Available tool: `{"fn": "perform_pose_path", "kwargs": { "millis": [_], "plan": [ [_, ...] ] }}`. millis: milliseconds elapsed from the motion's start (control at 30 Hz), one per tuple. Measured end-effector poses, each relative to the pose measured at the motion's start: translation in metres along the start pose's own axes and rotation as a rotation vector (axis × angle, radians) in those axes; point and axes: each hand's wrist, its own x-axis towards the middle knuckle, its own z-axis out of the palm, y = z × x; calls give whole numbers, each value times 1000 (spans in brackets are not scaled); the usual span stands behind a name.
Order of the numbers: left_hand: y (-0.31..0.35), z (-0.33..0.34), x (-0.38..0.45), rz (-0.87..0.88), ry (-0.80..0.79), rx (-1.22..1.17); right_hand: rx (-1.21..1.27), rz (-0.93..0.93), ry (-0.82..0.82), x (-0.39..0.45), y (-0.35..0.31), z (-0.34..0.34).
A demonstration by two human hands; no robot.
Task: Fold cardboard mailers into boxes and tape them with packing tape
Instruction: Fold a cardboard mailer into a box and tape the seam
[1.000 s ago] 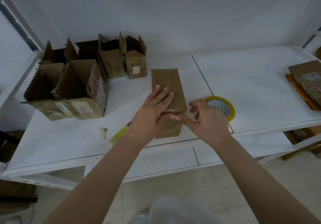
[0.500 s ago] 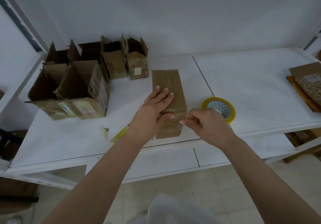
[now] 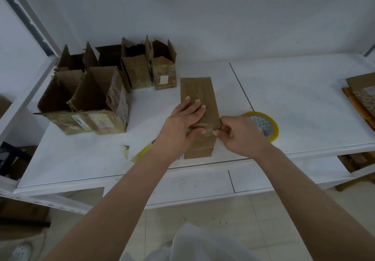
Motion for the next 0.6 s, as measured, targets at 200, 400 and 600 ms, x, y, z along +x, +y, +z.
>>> {"fn": "perform_pose_path", "kwargs": {
  "millis": [200, 400, 600],
  "plan": [
    [-3, -1, 0, -3, -16, -17, -32, -115, 3, 5, -2, -8],
    [-2, -3, 3, -57, -46, -35, 87, -59, -60, 4, 3, -11],
    [23, 0, 16, -171, 63, 143, 242, 174, 92, 4, 14, -36]
  ]
}}
